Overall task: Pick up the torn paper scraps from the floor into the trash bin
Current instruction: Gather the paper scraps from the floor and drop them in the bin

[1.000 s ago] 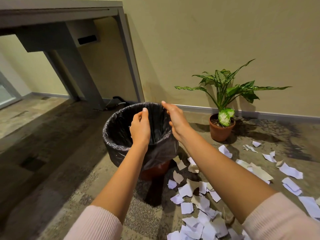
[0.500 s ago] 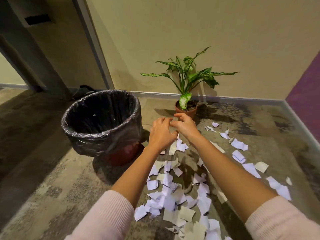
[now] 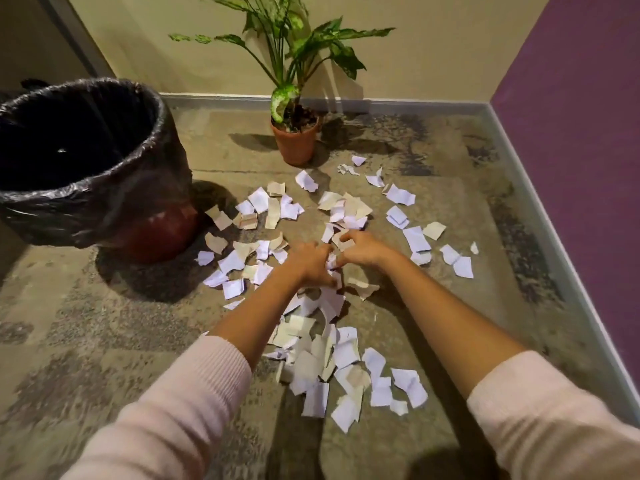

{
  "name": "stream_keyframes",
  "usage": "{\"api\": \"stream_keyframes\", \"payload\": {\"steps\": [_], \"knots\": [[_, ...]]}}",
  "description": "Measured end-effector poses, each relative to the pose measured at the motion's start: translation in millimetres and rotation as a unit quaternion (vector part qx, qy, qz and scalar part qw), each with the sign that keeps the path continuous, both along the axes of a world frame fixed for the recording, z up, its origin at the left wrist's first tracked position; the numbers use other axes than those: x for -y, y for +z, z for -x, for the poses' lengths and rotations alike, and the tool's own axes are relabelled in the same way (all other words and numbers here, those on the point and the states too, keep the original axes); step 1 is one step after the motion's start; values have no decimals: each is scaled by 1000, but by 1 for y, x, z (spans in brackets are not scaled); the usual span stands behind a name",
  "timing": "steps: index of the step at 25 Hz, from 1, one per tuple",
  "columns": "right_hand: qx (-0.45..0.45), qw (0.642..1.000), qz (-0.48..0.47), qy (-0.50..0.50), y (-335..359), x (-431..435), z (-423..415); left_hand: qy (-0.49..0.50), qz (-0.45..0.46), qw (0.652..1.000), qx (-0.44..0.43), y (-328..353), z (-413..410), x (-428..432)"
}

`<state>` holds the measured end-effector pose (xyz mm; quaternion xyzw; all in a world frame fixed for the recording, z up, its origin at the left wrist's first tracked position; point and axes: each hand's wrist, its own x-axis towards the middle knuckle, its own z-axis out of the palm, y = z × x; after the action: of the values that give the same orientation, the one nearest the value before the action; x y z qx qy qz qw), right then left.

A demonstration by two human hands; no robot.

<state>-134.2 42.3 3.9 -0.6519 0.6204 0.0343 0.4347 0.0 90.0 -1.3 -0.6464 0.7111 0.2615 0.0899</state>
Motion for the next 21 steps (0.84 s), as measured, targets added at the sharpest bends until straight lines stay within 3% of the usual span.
{"api": "stream_keyframes", "payload": {"steps": [6, 11, 17, 21], "knots": [[-124, 983, -65, 116, -38, -32, 29, -77, -105, 991, 36, -27, 23, -34], [-208, 953, -89, 201, -40, -62, 34, -114, -120, 980, 110, -52, 25, -67], [-207, 944, -77, 245, -57, -90, 21, -183, -61, 956, 221, -74, 18, -89], [-184, 952, -26, 245, -69, -105, 15, -143, -29, 972, 181, -74, 16, -100]]}}
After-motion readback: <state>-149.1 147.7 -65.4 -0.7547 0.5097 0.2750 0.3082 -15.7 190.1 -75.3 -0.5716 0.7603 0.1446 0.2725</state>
